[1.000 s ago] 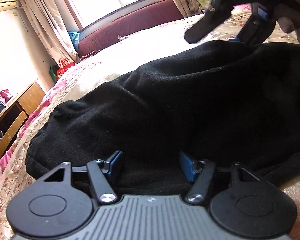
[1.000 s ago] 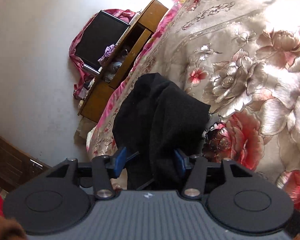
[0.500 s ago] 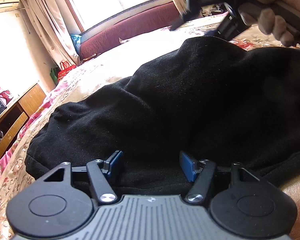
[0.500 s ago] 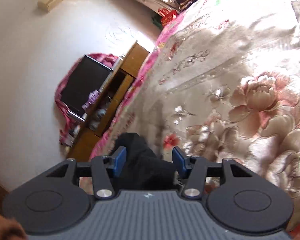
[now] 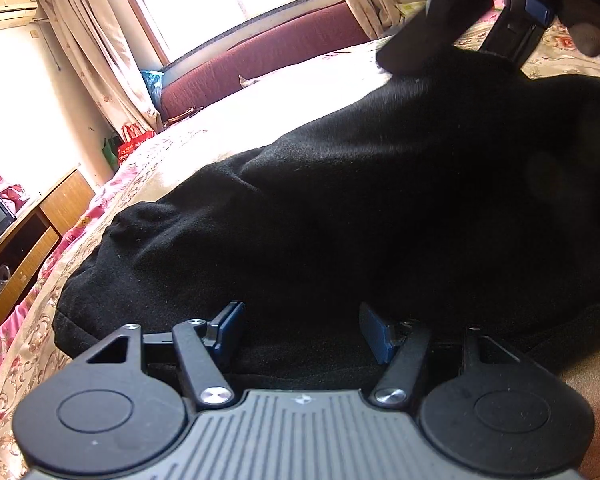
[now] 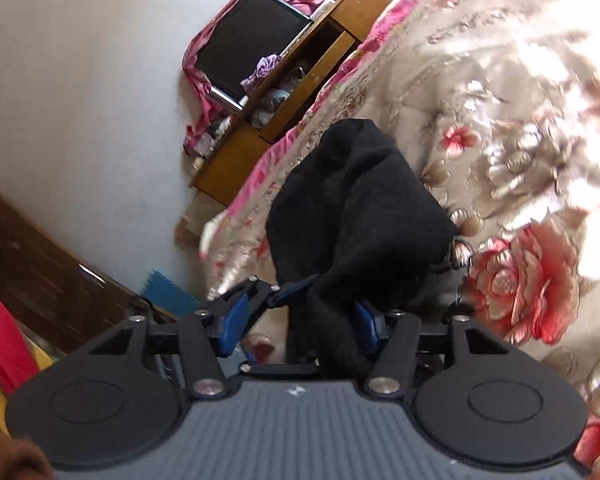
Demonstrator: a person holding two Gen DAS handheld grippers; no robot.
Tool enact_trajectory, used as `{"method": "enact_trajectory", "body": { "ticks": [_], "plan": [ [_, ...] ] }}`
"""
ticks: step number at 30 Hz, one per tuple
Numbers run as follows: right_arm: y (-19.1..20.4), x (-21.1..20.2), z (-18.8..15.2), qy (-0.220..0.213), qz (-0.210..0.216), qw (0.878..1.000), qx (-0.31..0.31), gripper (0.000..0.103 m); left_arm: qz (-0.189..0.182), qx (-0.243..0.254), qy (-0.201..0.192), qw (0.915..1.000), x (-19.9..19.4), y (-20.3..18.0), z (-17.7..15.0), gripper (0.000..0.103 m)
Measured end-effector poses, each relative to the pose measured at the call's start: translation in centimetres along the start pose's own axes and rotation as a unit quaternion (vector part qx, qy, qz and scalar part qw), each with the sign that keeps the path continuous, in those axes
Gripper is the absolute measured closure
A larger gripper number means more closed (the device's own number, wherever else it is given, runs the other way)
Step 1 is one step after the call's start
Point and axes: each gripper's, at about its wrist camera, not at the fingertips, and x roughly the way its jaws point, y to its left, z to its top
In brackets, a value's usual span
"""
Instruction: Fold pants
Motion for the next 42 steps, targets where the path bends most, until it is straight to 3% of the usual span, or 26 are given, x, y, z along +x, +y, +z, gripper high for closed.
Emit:
{"method": "enact_trajectory", "body": {
  "ticks": [2, 4, 6, 9, 12, 16, 18, 23, 25, 27, 28, 29, 30, 31, 34, 35, 37, 42],
  "plan": [
    [1.7, 1.4, -0.2, 0.007, -0.058, 0.997, -0.053, 0.040, 0.002, 0.001, -0.001, 1.0000, 0.0, -0.1, 0.0, 0.027],
    [1.2, 2.6, -0.2, -0.003, -0.066, 0.997, -0.043, 0.038, 0.004, 0.003, -0.002, 1.0000, 0.0, -0.2, 0.0, 0.026],
    [-1.3, 3.1, 0.2, -0.024, -0.040, 0.998, 0.044, 0.038, 0.005, 0.003, -0.003, 1.0000, -0.1, -0.2, 0.0, 0.026],
    [-4.6, 2.4, 0.6, -0.107, 0.024, 0.980, 0.166, 0.042, 0.006, 0.003, -0.006, 1.0000, -0.2, -0.3, -0.1, 0.026],
    [-6.3, 0.7, 2.0, -0.187, 0.039, 0.960, 0.202, 0.058, 0.004, 0.001, -0.008, 1.0000, -0.2, -0.3, -0.2, 0.026],
    [-8.6, -1.4, 3.8, -0.275, 0.081, 0.930, 0.230, 0.060, 0.005, 0.001, -0.010, 0.9999, -0.3, -0.3, -0.3, 0.026],
    [-8.6, -2.5, 4.8, -0.288, 0.062, 0.932, 0.213, 0.060, 0.006, 0.001, -0.010, 0.9999, -0.4, -0.3, -0.3, 0.026],
    [-4.8, -4.1, 4.1, -0.255, -0.029, 0.957, 0.137, 0.060, 0.009, -0.002, -0.014, 0.9999, -0.3, -0.3, -0.4, 0.024],
    [-2.3, -2.9, 2.7, -0.219, -0.062, 0.971, 0.078, 0.060, 0.011, -0.003, -0.012, 0.9999, -0.3, -0.3, -0.4, 0.022],
    [-0.6, -0.6, 1.4, -0.168, -0.126, 0.977, 0.023, 0.065, 0.012, -0.003, -0.011, 0.9999, -0.4, -0.2, -0.3, 0.021],
    [-0.9, 0.6, 0.4, -0.140, -0.175, 0.974, 0.024, 0.067, 0.012, -0.003, -0.010, 0.9999, -0.4, -0.2, -0.3, 0.021],
    [-1.8, 1.2, -0.2, -0.120, -0.210, 0.969, 0.043, 0.078, 0.012, -0.004, -0.008, 0.9999, -0.4, -0.2, -0.2, 0.021],
    [-3.3, 1.0, -1.5, -0.104, -0.266, 0.956, 0.065, 0.091, 0.013, -0.003, -0.006, 0.9999, -0.3, -0.2, -0.2, 0.020],
    [-4.2, 0.4, -2.0, -0.109, -0.292, 0.948, 0.069, 0.103, 0.014, -0.001, -0.005, 0.9999, -0.4, -0.3, 0.0, 0.020],
    [-4.8, -2.8, -2.6, -0.131, -0.310, 0.934, 0.117, 0.103, 0.016, 0.010, -0.005, 0.9998, -0.6, -0.4, 0.3, 0.021],
    [-4.2, -3.4, -2.6, -0.133, -0.320, 0.931, 0.114, 0.089, 0.014, 0.010, -0.004, 0.9998, -0.8, -0.2, 0.6, 0.021],
    [-2.6, -4.2, -2.4, -0.141, -0.344, 0.924, 0.093, 0.087, 0.012, 0.009, -0.011, 0.9998, -1.3, 0.6, 1.2, 0.020],
    [1.2, -3.5, -0.5, -0.165, -0.288, 0.943, 0.034, 0.085, 0.053, -0.019, -0.027, 0.9980, -1.3, 4.7, 2.3, 0.020]
  ]
}}
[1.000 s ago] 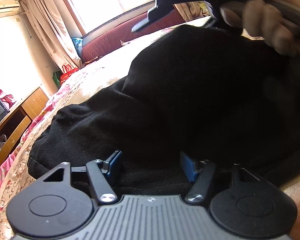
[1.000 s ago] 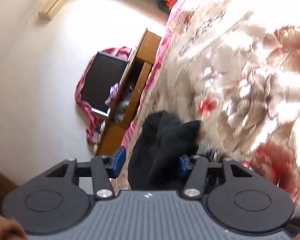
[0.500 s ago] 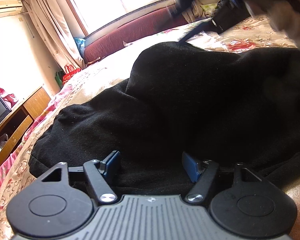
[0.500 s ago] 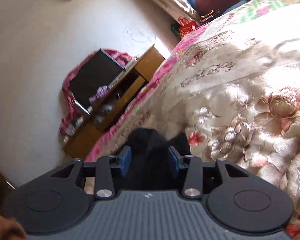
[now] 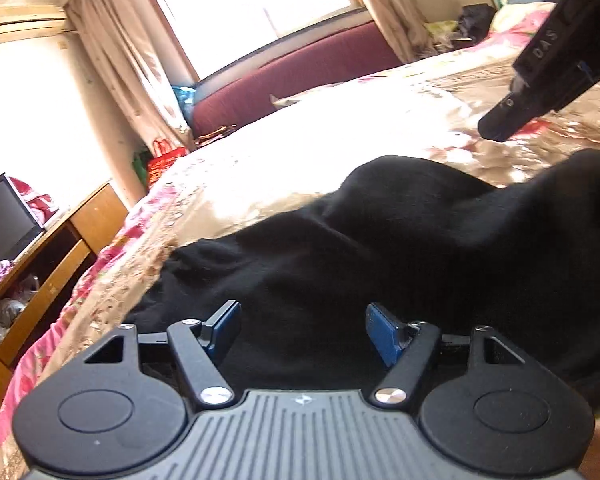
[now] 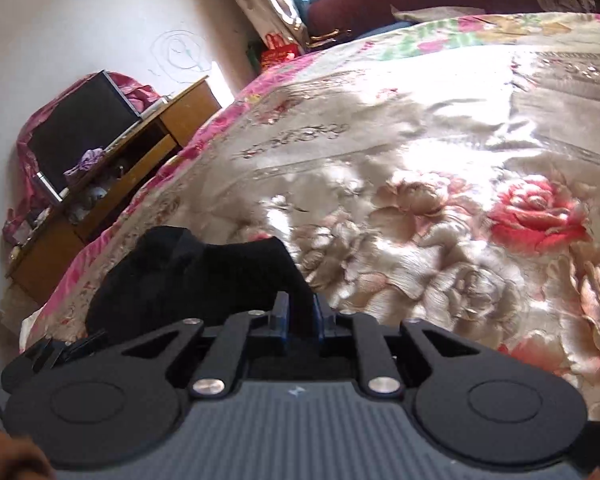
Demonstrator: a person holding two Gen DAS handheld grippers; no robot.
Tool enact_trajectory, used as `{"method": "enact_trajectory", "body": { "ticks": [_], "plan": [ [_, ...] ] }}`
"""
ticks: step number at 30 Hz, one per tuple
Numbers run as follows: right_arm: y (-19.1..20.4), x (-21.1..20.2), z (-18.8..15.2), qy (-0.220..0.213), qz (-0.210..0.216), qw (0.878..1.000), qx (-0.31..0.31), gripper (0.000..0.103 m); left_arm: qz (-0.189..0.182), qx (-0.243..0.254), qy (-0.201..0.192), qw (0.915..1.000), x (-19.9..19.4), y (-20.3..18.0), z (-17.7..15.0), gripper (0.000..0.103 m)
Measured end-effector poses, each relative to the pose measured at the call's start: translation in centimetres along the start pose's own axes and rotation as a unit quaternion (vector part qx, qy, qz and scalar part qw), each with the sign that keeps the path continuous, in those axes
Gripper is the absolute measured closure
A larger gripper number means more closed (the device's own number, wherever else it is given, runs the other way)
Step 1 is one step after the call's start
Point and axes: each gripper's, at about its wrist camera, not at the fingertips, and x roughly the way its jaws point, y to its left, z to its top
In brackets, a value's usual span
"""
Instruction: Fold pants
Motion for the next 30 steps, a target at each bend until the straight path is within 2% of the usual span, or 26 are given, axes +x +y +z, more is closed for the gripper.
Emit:
{"method": "enact_trajectory", "body": {
  "ticks": [4, 7, 8, 10, 12, 15, 17, 20, 22, 23, 24, 25, 26, 27, 28, 29, 30],
  "plan": [
    [4.3, 4.3, 2.7, 0.020, 0.048, 0.997, -0.060, 0.073, 0.051, -0.043, 0.023, 0.9975, 1.7, 4.6, -0.5, 0.020],
    [8.1, 9.6, 5.3, 0.055, 0.099, 0.988, -0.102, 0.053, 0.064, -0.084, 0.045, 0.9934, 2.2, 7.8, -1.6, 0.020],
    [9.0, 11.4, 6.1, 0.066, 0.114, 0.985, -0.109, 0.049, 0.065, -0.095, 0.051, 0.9921, 2.3, 8.6, -2.1, 0.019],
    [11.0, 15.4, 7.3, 0.096, 0.126, 0.979, -0.129, 0.047, 0.069, -0.112, 0.062, 0.9894, 2.7, 9.7, -2.9, 0.017],
    [12.2, 18.7, 8.0, 0.112, 0.118, 0.977, -0.138, 0.047, 0.069, -0.146, 0.073, 0.9842, 3.0, 10.8, -3.9, 0.013],
    [13.5, 22.9, 7.8, 0.142, 0.093, 0.970, -0.176, 0.044, 0.032, -0.231, 0.075, 0.9695, 2.6, 12.7, -5.1, 0.010],
    [14.0, 25.2, 6.9, 0.185, 0.092, 0.958, -0.201, 0.039, -0.013, -0.279, 0.097, 0.9555, 3.7, 13.4, -5.6, 0.003],
    [15.1, 25.8, 5.7, 0.178, 0.089, 0.946, -0.255, 0.028, -0.024, -0.308, 0.114, 0.9444, 5.5, 13.0, -6.3, 0.003],
    [15.3, 25.7, 5.4, 0.180, 0.092, 0.944, -0.262, 0.024, -0.043, -0.345, 0.113, 0.9308, 6.2, 13.2, -6.5, 0.003],
    [15.4, 25.6, 5.3, 0.180, 0.087, 0.944, -0.262, 0.029, -0.056, -0.359, 0.107, 0.9255, 6.4, 13.2, -6.5, 0.004],
    [15.6, 25.6, 5.3, 0.184, 0.083, 0.945, -0.256, 0.035, -0.058, -0.364, 0.103, 0.9240, 6.6, 13.1, -6.3, 0.010],
    [15.9, 25.6, 5.3, 0.192, 0.082, 0.946, -0.249, 0.050, -0.055, -0.366, 0.101, 0.9235, 6.9, 13.1, -6.2, 0.014],
    [16.3, 25.6, 5.3, 0.200, 0.079, 0.946, -0.241, 0.069, -0.058, -0.373, 0.100, 0.9207, 7.0, 13.2, -6.0, 0.023],
    [16.7, 25.6, 5.3, 0.208, 0.079, 0.947, -0.233, 0.078, -0.064, -0.382, 0.096, 0.9168, 6.9, 13.6, -6.0, 0.036],
    [17.3, 25.6, 5.4, 0.211, 0.077, 0.947, -0.231, 0.082, -0.069, -0.394, 0.090, 0.9120, 6.6, 14.4, -5.9, 0.043],
    [18.0, 25.4, 5.4, 0.206, 0.073, 0.946, -0.239, 0.085, -0.065, -0.400, 0.082, 0.9104, 6.0, 15.0, -5.9, 0.054],
    [18.9, 25.2, 5.4, 0.201, 0.074, 0.945, -0.247, 0.085, -0.055, -0.402, 0.074, 0.9108, 5.2, 15.5, -5.9, 0.060]
  ]
}}
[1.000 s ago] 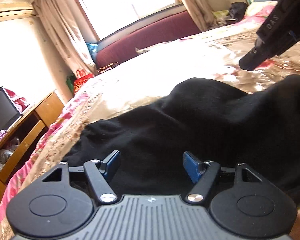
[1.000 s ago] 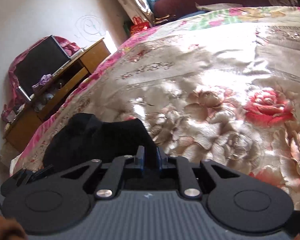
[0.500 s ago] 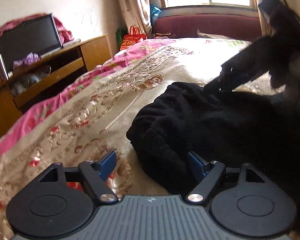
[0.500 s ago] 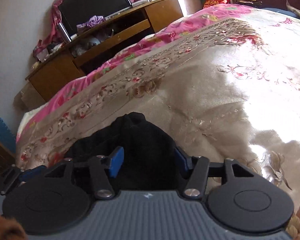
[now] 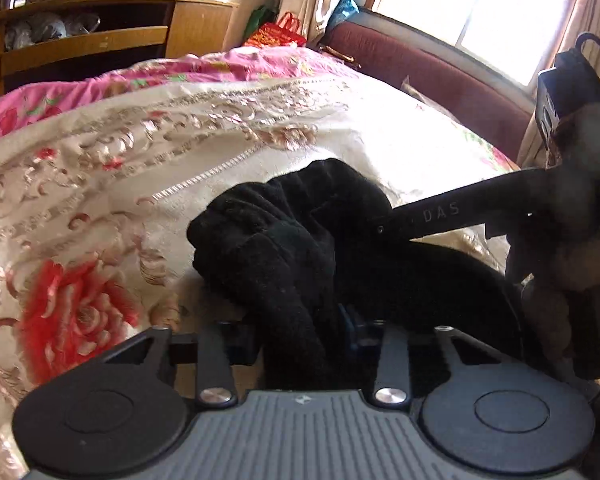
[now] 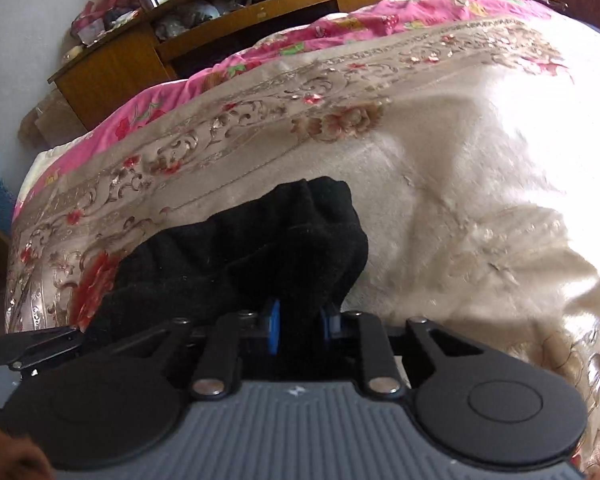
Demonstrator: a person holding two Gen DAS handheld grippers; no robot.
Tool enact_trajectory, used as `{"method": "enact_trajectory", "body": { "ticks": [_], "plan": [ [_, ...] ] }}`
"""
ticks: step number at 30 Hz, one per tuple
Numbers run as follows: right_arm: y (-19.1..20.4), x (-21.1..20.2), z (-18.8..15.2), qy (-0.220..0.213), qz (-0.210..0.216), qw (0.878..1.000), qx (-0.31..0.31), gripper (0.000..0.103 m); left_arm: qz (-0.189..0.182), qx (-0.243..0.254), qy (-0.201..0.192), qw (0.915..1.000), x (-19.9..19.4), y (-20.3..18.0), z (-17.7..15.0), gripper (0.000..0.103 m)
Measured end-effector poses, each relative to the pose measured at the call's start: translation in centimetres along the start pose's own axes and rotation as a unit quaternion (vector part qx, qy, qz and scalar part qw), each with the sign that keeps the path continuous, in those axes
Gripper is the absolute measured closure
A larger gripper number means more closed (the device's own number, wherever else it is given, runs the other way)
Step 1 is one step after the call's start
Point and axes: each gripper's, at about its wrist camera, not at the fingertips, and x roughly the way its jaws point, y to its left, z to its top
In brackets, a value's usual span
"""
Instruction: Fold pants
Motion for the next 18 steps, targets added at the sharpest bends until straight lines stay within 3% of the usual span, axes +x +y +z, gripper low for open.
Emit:
{"method": "enact_trajectory", "body": {
  "ticks": [4, 7, 8, 12, 15, 18],
  "plan": [
    [3.4, -0.4, 1.5, -0.053, 0.037, 0.998, -0.022, 0.087, 0.045, -0.011, -0.034, 0.9983, -3.3, 1.9, 0.2, 0.059],
    [5.5, 2.3, 2.0, -0.042, -0.006, 0.999, -0.031, 0.061, 0.108, 0.014, -0.018, 0.9939, -3.6, 2.8, -1.1, 0.052],
    [6.0, 2.7, 1.7, -0.046, -0.025, 0.998, -0.031, 0.062, 0.122, 0.026, -0.015, 0.9921, -3.9, 2.8, -1.7, 0.051],
    [6.7, -2.2, -1.7, -0.150, -0.041, 0.988, 0.019, 0.063, 0.187, 0.123, -0.057, 0.9729, -6.3, 1.0, -3.5, 0.050],
    [7.2, -7.7, -5.9, -0.197, -0.050, 0.979, 0.018, 0.059, 0.191, 0.155, -0.084, 0.9656, -8.1, -0.3, -3.6, 0.050],
    [5.8, -12.3, -11.6, -0.192, -0.067, 0.977, 0.069, 0.058, 0.161, 0.205, -0.103, 0.9599, -9.0, -3.7, -3.8, 0.048]
  ]
}}
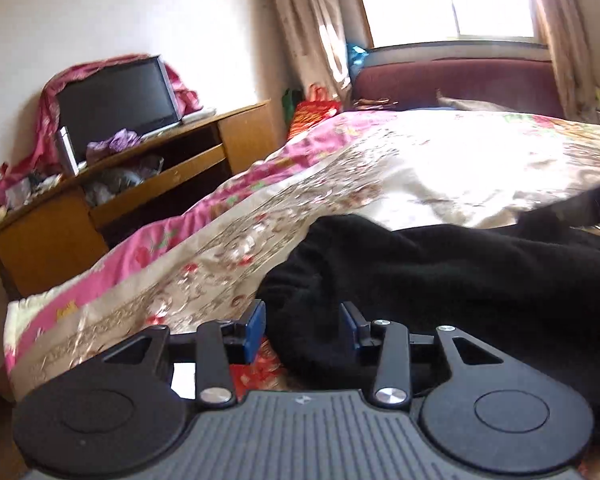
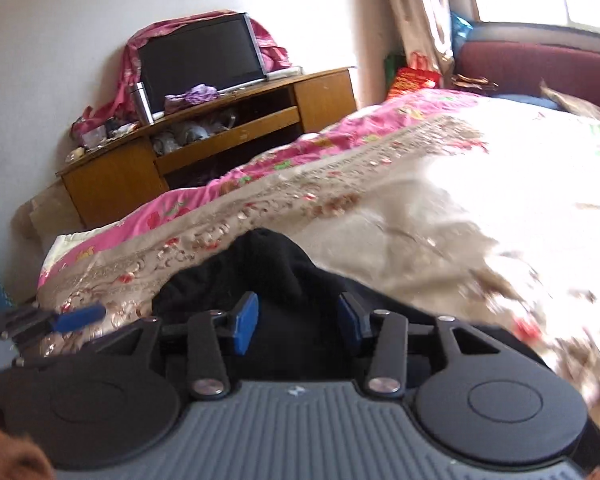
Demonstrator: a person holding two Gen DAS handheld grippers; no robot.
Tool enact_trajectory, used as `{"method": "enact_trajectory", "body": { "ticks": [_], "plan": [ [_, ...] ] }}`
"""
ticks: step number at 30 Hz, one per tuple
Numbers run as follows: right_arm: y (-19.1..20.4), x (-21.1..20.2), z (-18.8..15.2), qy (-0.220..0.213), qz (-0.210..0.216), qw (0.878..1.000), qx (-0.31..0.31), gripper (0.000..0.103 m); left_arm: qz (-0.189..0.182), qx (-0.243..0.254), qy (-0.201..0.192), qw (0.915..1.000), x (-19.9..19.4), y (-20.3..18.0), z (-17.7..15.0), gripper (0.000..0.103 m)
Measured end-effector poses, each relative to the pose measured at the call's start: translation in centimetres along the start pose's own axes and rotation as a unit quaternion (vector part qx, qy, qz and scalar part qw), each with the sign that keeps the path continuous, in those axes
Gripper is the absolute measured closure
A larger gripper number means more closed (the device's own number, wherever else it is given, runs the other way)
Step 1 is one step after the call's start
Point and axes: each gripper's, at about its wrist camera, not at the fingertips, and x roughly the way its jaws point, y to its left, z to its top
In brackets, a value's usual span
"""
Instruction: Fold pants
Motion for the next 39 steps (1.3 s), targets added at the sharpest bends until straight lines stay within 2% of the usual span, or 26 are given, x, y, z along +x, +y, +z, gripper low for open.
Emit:
{"method": "enact_trajectory", "body": {
  "ticks": [2, 4, 5, 7, 8, 9, 10, 11, 12, 14, 16, 17, 19, 20, 22, 24, 28, 30, 31, 32, 33, 35, 36, 39],
  "plan": [
    [-3.1, -3.9, -3.4, 0.019, -0.049, 0.997, 0.063, 0.057, -0.059, 0.025, -0.007, 0.9979, -0.7, -3.2, 0.5, 0.047],
    [-6.4, -7.2, -7.2, 0.048, -0.109, 0.984, 0.133, 0.057, -0.139, 0.049, 0.008, 0.9890, -1.0, -6.9, 0.5, 0.046],
    [-7.9, -8.8, -9.3, 0.057, -0.133, 0.975, 0.166, 0.072, -0.167, 0.070, 0.016, 0.9834, -1.0, -9.1, 0.2, 0.046],
    [-10.3, -12.9, -12.5, 0.039, -0.120, 0.966, 0.227, 0.089, -0.202, 0.135, 0.040, 0.9693, -1.2, -13.3, -0.6, 0.045],
    [-11.2, -15.0, -13.4, 0.026, -0.119, 0.957, 0.263, 0.085, -0.217, 0.162, 0.050, 0.9613, -1.5, -15.1, -1.0, 0.045],
    [-12.0, -17.0, -14.2, 0.014, -0.142, 0.947, 0.289, 0.081, -0.229, 0.177, 0.055, 0.9556, -2.1, -16.2, -1.4, 0.045],
    [-12.6, -19.1, -14.9, 0.002, -0.183, 0.936, 0.302, 0.074, -0.242, 0.191, 0.055, 0.9498, -3.1, -17.3, -1.5, 0.045],
    [-13.3, -21.0, -15.6, -0.008, -0.219, 0.926, 0.306, 0.073, -0.256, 0.204, 0.050, 0.9434, -4.0, -18.1, -1.4, 0.045],
    [-13.8, -22.6, -16.3, -0.017, -0.241, 0.920, 0.309, 0.071, -0.266, 0.219, 0.042, 0.9380, -4.9, -19.1, -1.4, 0.045],
    [-15.4, -26.7, -18.8, -0.047, -0.290, 0.889, 0.351, 0.067, -0.277, 0.239, 0.033, 0.9301, -6.1, -21.0, -1.2, 0.044],
    [-16.9, -30.1, -21.3, -0.073, -0.303, 0.857, 0.410, 0.070, -0.304, 0.258, 0.044, 0.9161, -6.9, -23.7, -1.3, 0.044],
    [-17.5, -31.7, -22.6, -0.093, -0.304, 0.841, 0.438, 0.072, -0.298, 0.269, 0.042, 0.9147, -7.2, -24.8, -1.6, 0.045],
    [-18.1, -33.9, -24.6, -0.132, -0.300, 0.816, 0.477, 0.072, -0.277, 0.306, 0.016, 0.9107, -8.3, -26.8, -1.9, 0.045],
    [-18.1, -34.7, -25.3, -0.147, -0.308, 0.805, 0.485, 0.066, -0.279, 0.315, 0.009, 0.9073, -8.8, -27.3, -1.9, 0.045],
    [-18.3, -36.1, -26.2, -0.158, -0.332, 0.791, 0.490, 0.063, -0.290, 0.316, 0.008, 0.9031, -9.5, -27.9, -1.6, 0.045],
    [-19.0, -36.9, -27.3, -0.176, -0.329, 0.777, 0.507, 0.063, -0.296, 0.320, 0.011, 0.8999, -10.0, -28.5, -1.4, 0.044],
    [-20.4, -37.7, -27.6, -0.212, -0.341, 0.767, 0.501, 0.063, -0.294, 0.336, 0.006, 0.8948, -10.8, -30.2, -1.4, 0.044],
    [-21.3, -38.0, -27.5, -0.233, -0.336, 0.766, 0.496, 0.063, -0.297, 0.341, 0.005, 0.8919, -11.2, -30.9, -1.4, 0.043],
    [-21.9, -37.9, -27.4, -0.230, -0.337, 0.768, 0.493, 0.075, -0.297, 0.346, 0.005, 0.8901, -11.5, -31.2, -1.5, 0.043],
    [-22.4, -38.0, -27.2, -0.229, -0.339, 0.767, 0.494, 0.097, -0.296, 0.351, 0.003, 0.8884, -11.7, -31.4, -1.5, 0.043],
    [-22.6, -38.5, -27.1, -0.232, -0.338, 0.767, 0.493, 0.097, -0.296, 0.354, 0.000, 0.8870, -11.9, -31.6, -1.5, 0.042],
    [-22.4, -39.2, -26.4, -0.246, -0.334, 0.777, 0.474, 0.097, -0.299, 0.358, -0.004, 0.8843, -12.3, -31.9, -1.5, 0.040],
    [-22.1, -39.4, -25.8, -0.254, -0.330, 0.785, 0.458, 0.098, -0.302, 0.359, -0.007, 0.8831, -12.5, -31.9, -1.5, 0.039],
    [-21.5, -40.2, -24.6, -0.297, -0.306, 0.803, 0.417, 0.098, -0.302, 0.365, -0.011, 0.8805, -12.7, -32.4, -1.5, 0.038]
  ]
}}
